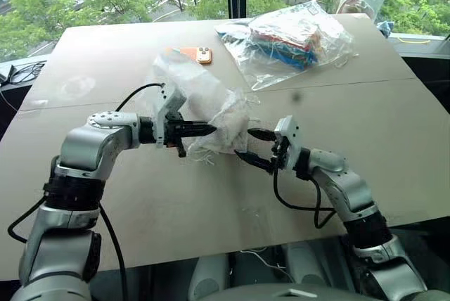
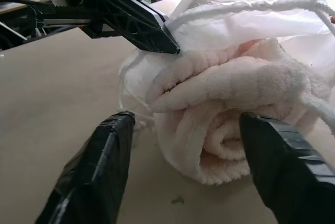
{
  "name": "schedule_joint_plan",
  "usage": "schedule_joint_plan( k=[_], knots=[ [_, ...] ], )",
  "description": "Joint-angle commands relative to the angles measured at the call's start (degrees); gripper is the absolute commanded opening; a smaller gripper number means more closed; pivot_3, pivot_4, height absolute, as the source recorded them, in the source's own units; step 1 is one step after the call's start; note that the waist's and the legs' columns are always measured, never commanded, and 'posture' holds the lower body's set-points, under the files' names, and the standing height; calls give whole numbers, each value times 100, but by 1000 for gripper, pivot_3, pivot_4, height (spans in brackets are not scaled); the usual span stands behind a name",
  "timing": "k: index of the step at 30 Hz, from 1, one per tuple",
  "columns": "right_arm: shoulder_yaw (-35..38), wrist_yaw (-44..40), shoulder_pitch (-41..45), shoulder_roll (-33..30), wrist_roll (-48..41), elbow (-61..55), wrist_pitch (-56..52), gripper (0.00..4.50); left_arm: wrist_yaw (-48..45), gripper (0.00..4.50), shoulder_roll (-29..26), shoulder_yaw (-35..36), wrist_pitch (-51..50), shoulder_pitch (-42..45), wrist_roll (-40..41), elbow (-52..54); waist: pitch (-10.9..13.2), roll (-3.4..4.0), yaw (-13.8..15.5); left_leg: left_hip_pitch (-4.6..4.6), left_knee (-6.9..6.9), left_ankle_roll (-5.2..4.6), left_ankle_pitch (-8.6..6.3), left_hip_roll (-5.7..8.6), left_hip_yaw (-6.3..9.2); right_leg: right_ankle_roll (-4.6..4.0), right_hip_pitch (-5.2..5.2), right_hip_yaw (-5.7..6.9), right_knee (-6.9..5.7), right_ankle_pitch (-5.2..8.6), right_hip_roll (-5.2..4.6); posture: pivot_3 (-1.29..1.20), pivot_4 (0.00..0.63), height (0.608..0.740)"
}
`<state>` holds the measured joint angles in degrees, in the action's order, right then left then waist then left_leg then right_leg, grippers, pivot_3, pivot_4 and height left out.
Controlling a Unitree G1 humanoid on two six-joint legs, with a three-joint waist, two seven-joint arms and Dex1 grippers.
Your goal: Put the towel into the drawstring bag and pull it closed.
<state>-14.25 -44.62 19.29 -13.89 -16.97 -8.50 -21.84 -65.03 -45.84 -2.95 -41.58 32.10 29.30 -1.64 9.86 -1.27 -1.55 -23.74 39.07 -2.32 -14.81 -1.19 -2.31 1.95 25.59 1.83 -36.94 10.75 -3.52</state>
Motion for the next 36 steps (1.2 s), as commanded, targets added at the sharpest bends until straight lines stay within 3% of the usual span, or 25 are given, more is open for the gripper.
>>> schedule_joint_plan(
  k=[1, 4, 9, 13, 27, 36],
  knots=[
    [322, 655, 187, -340, 569, -367, 106, 3339, -338, 0, -69, 50, 678, -15, -207, -172, 0, -1, 2, 0, 2, -1, 0, 1, -1, 1, -1, 0, 0, 0, 2, 0, 150, 740],
    [528, 1498, 649, -284, 1104, 314, 285, 3339, -442, 0, -61, 93, 778, -60, -198, -179, -2, -3, 0, 1, 5, -2, -1, 2, -5, 2, -2, -1, 0, 0, 3, 0, 150, 740],
    [592, 1905, 1376, 43, 1316, 1310, 448, 3339, -484, 0, -48, 90, 936, -99, -313, -154, -2, -3, -8, 1, 6, -2, -1, 5, -8, 1, 0, -4, -2, -1, 9, 0, 150, 740],
    [313, 1744, 1678, 12, 1633, 1813, 832, 3339, -400, 0, 0, 135, 878, -89, -304, -61, -1, -3, -17, -5, 5, -2, -1, 4, -14, 0, 4, -9, 3, -1, 9, 0, 150, 740],
    [6, 1778, 1878, 356, 2084, 1978, 1126, 3339, -88, 0, 0, 383, 417, -300, -13, 537, -1, -3, -51, -5, 4, -8, -4, -4, -12, 1, 3, -9, 4, -1, 6, 0, 150, 740],
    [149, 1421, 1728, 385, 1728, 1316, 452, 3339, -50, 0, -14, 375, 367, -262, -5, 506, -1, -3, -40, -5, 4, -8, -4, -5, -13, 1, 3, -10, 4, -1, 5, 0, 150, 740]
  ],
)
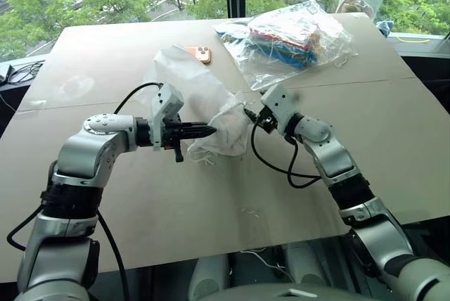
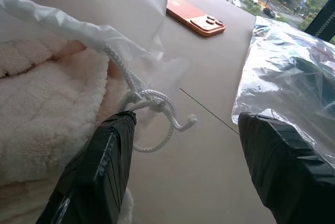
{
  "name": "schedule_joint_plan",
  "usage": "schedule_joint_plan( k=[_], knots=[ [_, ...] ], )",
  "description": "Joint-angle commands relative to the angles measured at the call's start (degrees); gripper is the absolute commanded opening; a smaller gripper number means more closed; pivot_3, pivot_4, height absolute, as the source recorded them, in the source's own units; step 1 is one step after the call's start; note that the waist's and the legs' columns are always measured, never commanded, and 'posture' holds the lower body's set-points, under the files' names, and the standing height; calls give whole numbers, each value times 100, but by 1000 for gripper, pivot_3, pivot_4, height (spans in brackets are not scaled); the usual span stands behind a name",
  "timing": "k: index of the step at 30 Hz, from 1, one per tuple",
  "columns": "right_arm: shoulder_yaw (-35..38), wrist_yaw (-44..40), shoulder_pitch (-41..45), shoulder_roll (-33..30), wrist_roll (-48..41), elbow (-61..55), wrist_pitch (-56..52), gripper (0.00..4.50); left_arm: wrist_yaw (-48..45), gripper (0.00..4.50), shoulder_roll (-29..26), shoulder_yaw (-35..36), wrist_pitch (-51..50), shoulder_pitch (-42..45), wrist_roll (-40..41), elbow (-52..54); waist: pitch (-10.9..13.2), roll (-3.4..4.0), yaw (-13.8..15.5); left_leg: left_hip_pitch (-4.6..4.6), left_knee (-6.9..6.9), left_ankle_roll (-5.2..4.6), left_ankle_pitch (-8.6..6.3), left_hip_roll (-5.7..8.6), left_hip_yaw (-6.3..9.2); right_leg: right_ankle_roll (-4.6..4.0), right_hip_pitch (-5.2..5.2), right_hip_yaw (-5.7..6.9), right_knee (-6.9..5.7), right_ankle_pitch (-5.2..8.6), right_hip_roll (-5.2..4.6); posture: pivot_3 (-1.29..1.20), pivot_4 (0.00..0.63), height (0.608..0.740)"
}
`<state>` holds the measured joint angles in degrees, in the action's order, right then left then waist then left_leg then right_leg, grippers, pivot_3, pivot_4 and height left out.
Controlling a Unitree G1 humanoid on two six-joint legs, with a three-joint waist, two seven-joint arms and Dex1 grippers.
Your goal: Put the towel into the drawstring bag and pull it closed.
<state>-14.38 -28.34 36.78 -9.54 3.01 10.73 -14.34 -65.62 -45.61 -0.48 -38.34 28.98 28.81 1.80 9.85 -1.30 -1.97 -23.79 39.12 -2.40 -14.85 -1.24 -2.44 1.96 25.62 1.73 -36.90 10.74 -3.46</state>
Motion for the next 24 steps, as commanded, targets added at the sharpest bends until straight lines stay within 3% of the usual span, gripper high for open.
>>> schedule_joint_plan(
  k=[1, 17, 24],
  knots=[
    [158, -266, -52, -91, -307, -725, -394, 3339, 13, 0, -42, 129, 40, 45, 43, 168, 0, 0, 1, 0, 0, 0, 0, 0, 0, 0, 0, 0, 0, 0, 0, 0, 150, 740],
    [-23, -129, -72, -81, -109, -765, -790, 3339, 49, 0, -82, 142, -30, 3, 74, 242, 0, 0, -3, 1, 0, 0, 0, 2, 0, 0, 0, 0, -1, 0, 0, 0, 150, 740],
    [166, -508, -192, -237, -571, -1237, -1324, 3339, 71, 0, -113, 173, -36, -55, 82, 269, 0, 0, 0, 1, 0, 0, 0, 1, 0, 0, 0, 1, -1, 0, 0, 0, 150, 740]
  ],
)
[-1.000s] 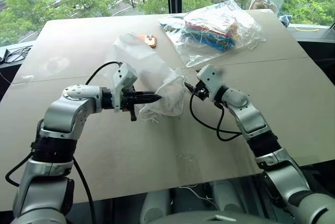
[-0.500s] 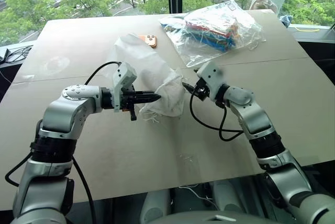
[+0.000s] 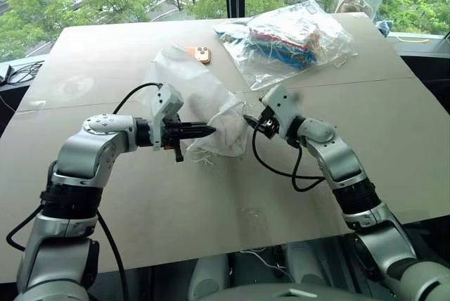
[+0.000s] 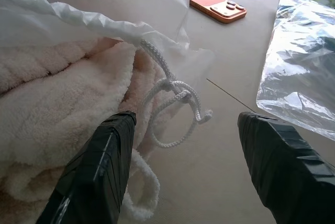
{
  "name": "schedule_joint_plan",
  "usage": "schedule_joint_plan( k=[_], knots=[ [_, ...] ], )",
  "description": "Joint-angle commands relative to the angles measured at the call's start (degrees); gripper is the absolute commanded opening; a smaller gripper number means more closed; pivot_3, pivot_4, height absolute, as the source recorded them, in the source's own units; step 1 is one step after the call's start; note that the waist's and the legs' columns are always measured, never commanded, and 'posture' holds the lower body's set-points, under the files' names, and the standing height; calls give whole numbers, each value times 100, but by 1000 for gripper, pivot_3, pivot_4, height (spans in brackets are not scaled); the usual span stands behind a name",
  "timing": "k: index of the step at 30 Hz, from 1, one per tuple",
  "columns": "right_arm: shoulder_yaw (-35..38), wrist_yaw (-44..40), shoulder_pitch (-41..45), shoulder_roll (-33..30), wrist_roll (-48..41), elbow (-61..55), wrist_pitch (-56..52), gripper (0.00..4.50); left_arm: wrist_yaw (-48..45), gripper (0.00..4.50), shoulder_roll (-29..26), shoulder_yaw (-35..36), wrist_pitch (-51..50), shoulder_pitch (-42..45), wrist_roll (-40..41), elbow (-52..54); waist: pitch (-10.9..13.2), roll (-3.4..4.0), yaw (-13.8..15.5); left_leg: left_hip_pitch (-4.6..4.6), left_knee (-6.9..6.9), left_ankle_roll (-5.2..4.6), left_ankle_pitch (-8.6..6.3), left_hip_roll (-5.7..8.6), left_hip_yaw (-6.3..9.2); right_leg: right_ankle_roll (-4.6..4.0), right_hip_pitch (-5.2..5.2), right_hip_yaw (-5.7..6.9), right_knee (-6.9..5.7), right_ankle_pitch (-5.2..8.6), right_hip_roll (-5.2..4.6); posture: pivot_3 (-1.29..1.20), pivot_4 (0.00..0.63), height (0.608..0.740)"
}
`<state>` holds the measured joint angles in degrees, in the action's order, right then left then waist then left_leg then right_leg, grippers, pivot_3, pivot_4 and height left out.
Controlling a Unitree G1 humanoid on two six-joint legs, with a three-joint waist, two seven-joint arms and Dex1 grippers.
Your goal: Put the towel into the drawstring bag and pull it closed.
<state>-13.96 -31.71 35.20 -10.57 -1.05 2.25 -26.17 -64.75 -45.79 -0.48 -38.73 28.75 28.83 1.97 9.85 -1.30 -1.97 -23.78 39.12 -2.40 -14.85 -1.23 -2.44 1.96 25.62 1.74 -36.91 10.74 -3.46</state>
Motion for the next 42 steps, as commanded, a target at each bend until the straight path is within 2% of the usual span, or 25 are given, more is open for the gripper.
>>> schedule_joint_plan(
  k=[1, 6, 14, 23, 31, 36, 42],
  knots=[
    [72, -241, -62, -181, -175, -438, -170, 3339, -19, 0, -103, 179, 8, -52, 80, 261, 0, 0, 1, 0, 0, 0, 0, 0, 0, 0, 0, 0, 0, 0, 0, 0, 150, 740],
    [-79, -178, -34, -66, -156, -302, -199, 3339, -12, 0, -116, 199, 13, -107, 83, 295, 0, 0, -11, 1, 0, 0, 0, 0, 0, 0, 0, 0, 0, 0, 1, 0, 150, 740],
    [-1, 683, 280, 88, 439, 672, 310, 3339, 11, 0, -136, 235, 5, -167, 98, 345, 0, 0, -5, 2, 0, 0, 0, 1, -2, 0, 0, -2, -2, 0, 1, 0, 150, 740],
    [144, 1132, 118, 119, 583, 172, 499, 3339, 60, 0, -130, 240, 26, -254, 109, 371, 0, 0, -10, 1, 0, 0, 0, 0, -2, 0, 0, -2, 0, 0, 0, 0, 150, 740],
    [662, 1021, -232, 612, -302, -295, -218, 3339, 96, 0, -83, 203, 58, -255, 109, 367, 0, -1, -7, 1, -1, 0, 0, -2, -1, 0, 0, -2, -2, 0, 1, 0, 150, 740],
    [724, 565, -343, -154, -396, -379, -1028, 3339, 107, 0, -80, 187, 76, -261, 101, 381, 0, -1, 53, 1, -1, -1, 0, 1, -1, 0, -2, -1, 2, 0, -5, 0, 150, 740],
    [1287, 158, 114, -194, -1296, -364, -1627, 3339, 70, 0, -111, 141, 164, -301, 58, 396, 0, 0, -12, 4, -2, -1, -1, 0, -4, -1, 0, -3, 0, 0, 11, 0, 150, 740]
  ],
)
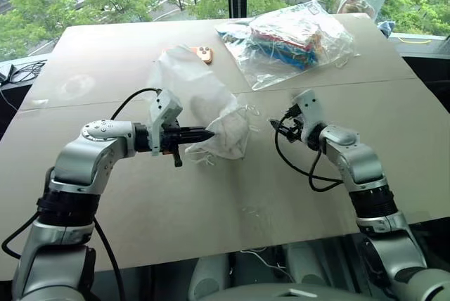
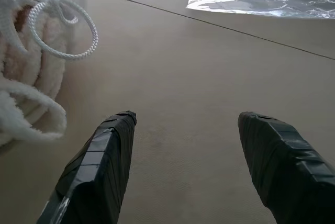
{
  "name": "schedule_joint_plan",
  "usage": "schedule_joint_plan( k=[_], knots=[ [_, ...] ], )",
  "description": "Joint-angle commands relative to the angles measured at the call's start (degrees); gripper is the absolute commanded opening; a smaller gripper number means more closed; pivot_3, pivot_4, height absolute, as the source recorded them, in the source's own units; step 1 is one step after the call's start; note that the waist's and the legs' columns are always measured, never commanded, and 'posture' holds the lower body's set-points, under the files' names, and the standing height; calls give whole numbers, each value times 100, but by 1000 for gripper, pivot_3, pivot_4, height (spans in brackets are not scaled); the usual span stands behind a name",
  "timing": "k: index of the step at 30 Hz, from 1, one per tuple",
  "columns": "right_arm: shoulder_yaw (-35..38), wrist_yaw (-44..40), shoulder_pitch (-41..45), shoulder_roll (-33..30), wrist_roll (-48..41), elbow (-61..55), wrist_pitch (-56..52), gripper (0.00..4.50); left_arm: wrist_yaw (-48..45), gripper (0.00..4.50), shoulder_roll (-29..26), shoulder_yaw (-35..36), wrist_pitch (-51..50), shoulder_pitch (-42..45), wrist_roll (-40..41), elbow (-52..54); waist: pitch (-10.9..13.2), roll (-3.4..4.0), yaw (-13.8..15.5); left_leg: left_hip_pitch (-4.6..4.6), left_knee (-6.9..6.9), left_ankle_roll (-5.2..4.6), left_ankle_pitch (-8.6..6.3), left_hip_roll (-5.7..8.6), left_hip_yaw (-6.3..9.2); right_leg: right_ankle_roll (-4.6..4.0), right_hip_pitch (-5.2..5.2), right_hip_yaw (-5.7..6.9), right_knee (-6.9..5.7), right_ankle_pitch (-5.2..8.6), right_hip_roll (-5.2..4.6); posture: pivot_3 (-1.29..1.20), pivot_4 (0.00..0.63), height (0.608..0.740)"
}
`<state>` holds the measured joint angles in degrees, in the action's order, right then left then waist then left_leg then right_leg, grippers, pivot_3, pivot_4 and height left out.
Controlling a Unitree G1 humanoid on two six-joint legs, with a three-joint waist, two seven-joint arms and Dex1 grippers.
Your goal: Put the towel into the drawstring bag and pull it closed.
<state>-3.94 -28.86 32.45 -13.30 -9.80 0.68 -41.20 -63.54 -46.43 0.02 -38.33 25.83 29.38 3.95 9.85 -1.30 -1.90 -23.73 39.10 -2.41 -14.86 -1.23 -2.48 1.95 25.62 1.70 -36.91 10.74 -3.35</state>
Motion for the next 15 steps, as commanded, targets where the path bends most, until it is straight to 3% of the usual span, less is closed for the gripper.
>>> schedule_joint_plan(
  k=[1, 15],
  knots=[
    [331, -136, 494, 103, -481, -103, -136, 3339, -68, 0, -58, 79, 159, -16, -18, 194, 0, 0, -29, 0, 0, 0, 0, -2, 0, 0, 1, -1, -1, 0, 4, 0, 150, 740],
    [-367, -662, 1393, 224, -148, 1810, 770, 3339, -30, 0, -78, 142, 153, -114, 8, 352, 0, 1, -23, -2, 0, 0, 0, -4, -4, -1, 2, -5, 2, -1, 2, 0, 150, 740]
  ],
)
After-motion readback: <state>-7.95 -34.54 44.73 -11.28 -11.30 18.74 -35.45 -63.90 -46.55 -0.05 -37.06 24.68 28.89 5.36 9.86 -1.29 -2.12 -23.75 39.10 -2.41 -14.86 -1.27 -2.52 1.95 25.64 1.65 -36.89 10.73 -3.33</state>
